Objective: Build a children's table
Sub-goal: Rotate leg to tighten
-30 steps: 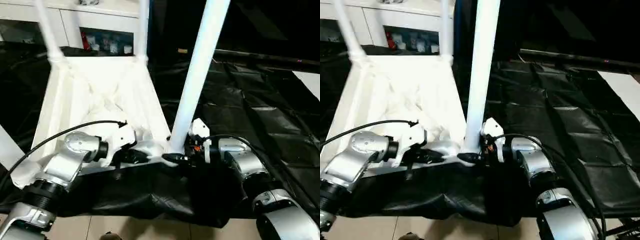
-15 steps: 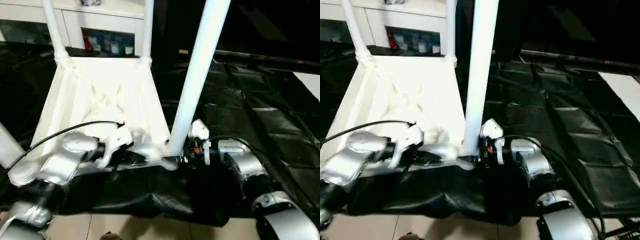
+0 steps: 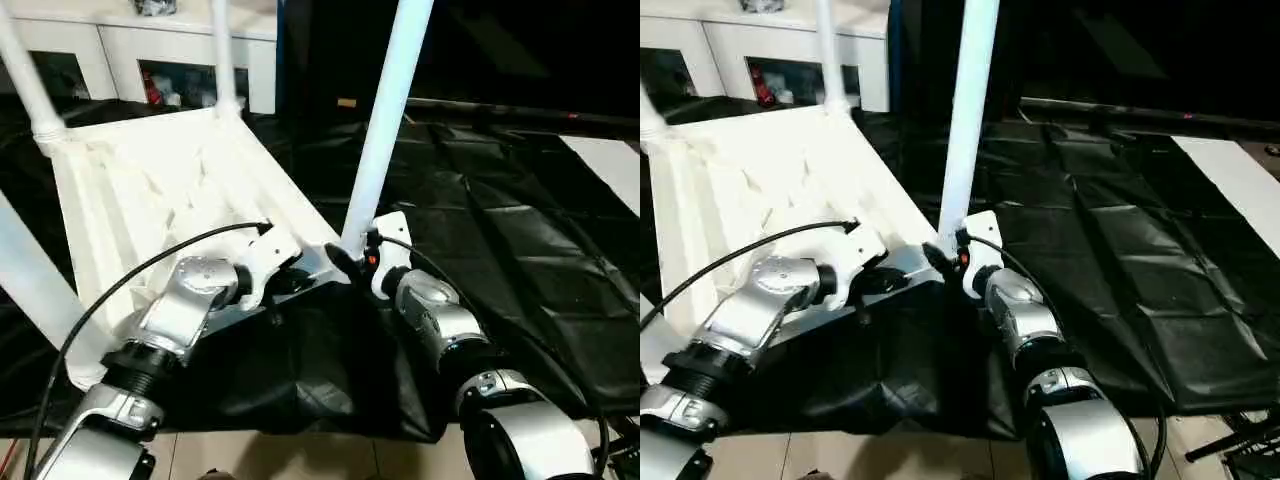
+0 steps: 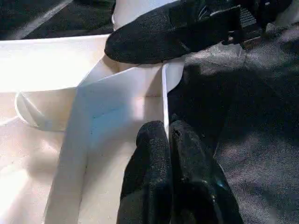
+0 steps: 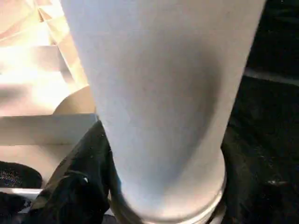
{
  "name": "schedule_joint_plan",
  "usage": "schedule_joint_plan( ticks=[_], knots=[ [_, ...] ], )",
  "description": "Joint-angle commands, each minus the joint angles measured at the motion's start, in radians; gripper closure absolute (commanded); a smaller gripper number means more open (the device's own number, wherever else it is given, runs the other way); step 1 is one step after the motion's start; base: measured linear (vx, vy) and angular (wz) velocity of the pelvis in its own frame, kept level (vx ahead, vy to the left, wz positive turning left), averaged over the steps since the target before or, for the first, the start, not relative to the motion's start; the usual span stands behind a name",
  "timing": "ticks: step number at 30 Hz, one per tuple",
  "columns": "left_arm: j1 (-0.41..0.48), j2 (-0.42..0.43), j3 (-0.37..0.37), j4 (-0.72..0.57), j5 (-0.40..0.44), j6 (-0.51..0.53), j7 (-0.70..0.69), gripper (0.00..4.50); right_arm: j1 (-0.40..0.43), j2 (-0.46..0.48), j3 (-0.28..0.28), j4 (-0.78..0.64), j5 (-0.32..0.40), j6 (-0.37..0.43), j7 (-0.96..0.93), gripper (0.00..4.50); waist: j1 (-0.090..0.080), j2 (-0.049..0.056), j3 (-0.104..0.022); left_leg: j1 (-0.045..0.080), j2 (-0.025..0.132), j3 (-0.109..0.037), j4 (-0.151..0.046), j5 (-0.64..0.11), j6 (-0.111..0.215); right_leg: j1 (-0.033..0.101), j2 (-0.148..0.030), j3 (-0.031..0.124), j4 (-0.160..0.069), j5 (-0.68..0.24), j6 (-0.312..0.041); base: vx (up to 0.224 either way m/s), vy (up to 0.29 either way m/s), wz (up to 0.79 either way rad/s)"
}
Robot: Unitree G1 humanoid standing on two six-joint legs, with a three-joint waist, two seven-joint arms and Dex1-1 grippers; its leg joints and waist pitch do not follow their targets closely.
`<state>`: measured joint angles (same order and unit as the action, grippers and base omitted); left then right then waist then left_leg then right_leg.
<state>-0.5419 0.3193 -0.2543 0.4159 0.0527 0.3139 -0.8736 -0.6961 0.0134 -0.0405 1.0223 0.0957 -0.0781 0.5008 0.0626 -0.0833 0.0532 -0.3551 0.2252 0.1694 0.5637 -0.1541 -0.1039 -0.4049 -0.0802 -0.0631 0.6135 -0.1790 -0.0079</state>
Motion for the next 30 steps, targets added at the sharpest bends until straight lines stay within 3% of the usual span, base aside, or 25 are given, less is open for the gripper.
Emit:
schedule_joint_plan(
  ticks=[1,7,15,18,24,30],
  knots=[
    [-0.002,-0.048,-0.017,-0.038,-0.036,-0.024,0.007,4.50,0.011,0.045,0.032,0.003,0.029,0.018,0.102,1.06,0.004,0.018,-0.063,0.003,0.004,0.005,-0.065,-0.317,-0.014,0.037,-0.047,0.038,-0.076,-0.273,-0.171,0.000,0.000,0.00],
    [0.020,-0.011,-0.020,-0.055,-0.041,-0.068,-0.048,4.50,0.016,-0.028,0.069,-0.037,0.010,0.050,0.250,0.63,0.005,0.020,-0.062,0.003,0.005,0.007,-0.065,-0.303,-0.001,0.042,-0.048,0.038,-0.075,-0.258,-0.185,0.000,0.000,0.00],
    [0.053,0.055,-0.023,-0.101,-0.080,-0.089,-0.185,4.50,0.054,-0.150,0.115,-0.128,0.031,0.047,0.553,0.63,0.013,0.017,-0.062,0.003,0.009,0.009,-0.062,-0.289,0.017,0.042,-0.049,0.038,-0.074,-0.243,-0.202,0.000,0.000,0.00],
    [0.065,0.082,-0.022,-0.100,-0.091,-0.109,-0.236,4.50,0.072,-0.201,0.138,-0.178,0.044,0.078,0.683,0.96,0.027,0.013,-0.060,0.005,0.008,0.010,-0.062,-0.284,0.023,0.044,-0.048,0.038,-0.074,-0.246,-0.198,0.000,0.000,0.00],
    [0.080,0.121,-0.016,-0.118,-0.137,-0.115,-0.342,4.50,0.090,-0.232,0.171,-0.219,0.043,0.102,0.784,1.38,0.032,0.015,-0.060,0.005,0.009,0.011,-0.063,-0.286,0.014,0.043,-0.049,0.037,-0.073,-0.269,-0.195,0.000,0.000,0.00],
    [0.077,0.135,-0.006,-0.106,-0.135,-0.125,-0.356,4.50,0.105,-0.229,0.177,-0.246,0.043,0.117,0.787,1.79,0.033,0.016,-0.059,0.006,0.009,0.010,-0.065,-0.292,0.004,0.041,-0.049,0.038,-0.074,-0.279,-0.191,0.000,0.000,0.00]
  ],
)
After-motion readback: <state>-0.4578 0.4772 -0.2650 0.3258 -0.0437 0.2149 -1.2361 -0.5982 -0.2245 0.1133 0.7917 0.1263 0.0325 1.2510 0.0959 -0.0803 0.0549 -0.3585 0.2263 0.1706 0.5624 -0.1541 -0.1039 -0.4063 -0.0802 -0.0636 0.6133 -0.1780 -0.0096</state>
